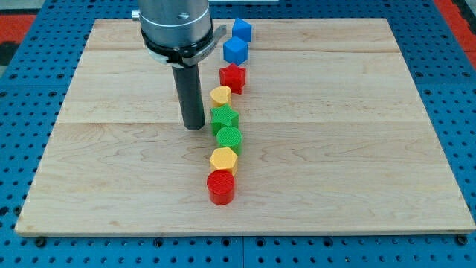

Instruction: Move blue cube to the top right

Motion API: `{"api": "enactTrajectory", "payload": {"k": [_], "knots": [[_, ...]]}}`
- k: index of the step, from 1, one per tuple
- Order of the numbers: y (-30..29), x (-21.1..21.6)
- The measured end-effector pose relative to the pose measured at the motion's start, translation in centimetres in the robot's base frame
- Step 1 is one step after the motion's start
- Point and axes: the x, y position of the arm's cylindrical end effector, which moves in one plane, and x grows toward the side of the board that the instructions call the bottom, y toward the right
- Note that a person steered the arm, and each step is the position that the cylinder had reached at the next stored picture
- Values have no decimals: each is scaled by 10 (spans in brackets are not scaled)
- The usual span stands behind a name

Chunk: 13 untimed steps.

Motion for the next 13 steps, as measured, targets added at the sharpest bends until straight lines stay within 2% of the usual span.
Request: {"api": "enactTrajectory", "payload": {"k": [7,8,9,10,11,12,13], "knots": [[-4,-8],[5,-56],[-14,-96],[-49,-116],[-30,-164],[45,-171],[53,-154]]}}
